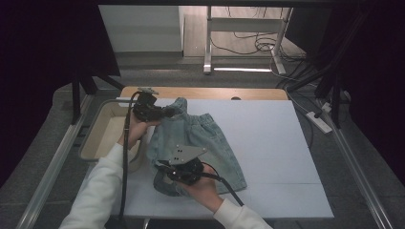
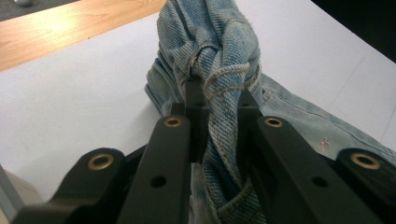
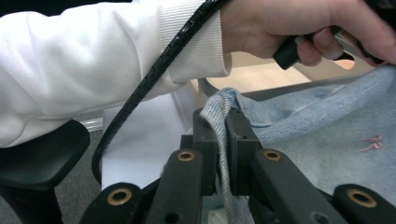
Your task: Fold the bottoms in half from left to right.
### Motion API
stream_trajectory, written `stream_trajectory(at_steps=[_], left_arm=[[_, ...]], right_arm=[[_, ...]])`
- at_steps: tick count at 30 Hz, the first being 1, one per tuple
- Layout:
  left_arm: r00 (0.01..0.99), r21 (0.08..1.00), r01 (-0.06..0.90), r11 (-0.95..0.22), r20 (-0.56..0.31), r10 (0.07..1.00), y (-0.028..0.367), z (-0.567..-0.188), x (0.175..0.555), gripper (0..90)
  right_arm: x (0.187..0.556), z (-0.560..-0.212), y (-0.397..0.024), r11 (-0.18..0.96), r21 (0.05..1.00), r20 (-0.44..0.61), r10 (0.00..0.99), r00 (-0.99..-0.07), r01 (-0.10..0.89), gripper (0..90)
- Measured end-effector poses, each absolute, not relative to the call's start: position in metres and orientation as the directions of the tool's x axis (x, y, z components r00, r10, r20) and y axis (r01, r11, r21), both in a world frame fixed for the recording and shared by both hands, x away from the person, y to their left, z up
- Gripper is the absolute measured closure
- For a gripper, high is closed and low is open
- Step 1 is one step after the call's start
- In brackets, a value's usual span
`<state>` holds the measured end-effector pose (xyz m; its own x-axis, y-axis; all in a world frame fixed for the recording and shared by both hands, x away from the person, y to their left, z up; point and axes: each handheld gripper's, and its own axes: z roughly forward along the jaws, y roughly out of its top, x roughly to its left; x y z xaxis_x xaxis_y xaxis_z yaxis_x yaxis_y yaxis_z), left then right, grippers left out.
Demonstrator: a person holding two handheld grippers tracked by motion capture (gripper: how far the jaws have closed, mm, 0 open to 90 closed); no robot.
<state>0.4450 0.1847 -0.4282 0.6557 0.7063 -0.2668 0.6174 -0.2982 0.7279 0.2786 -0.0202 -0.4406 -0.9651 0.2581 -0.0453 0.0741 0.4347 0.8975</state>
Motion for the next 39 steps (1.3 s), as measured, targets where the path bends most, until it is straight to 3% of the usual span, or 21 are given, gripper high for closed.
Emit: stream_trajectory(at_steps=[39], left_arm=[[0.601, 0.716, 0.651, -0.251, -0.284, 0.747, 0.152, -0.451, 0.447, 78.7]], right_arm=[[0.293, -0.453, -0.081, 0.456, 0.880, -0.022, 0.323, -0.946, 0.135, 84.1]])
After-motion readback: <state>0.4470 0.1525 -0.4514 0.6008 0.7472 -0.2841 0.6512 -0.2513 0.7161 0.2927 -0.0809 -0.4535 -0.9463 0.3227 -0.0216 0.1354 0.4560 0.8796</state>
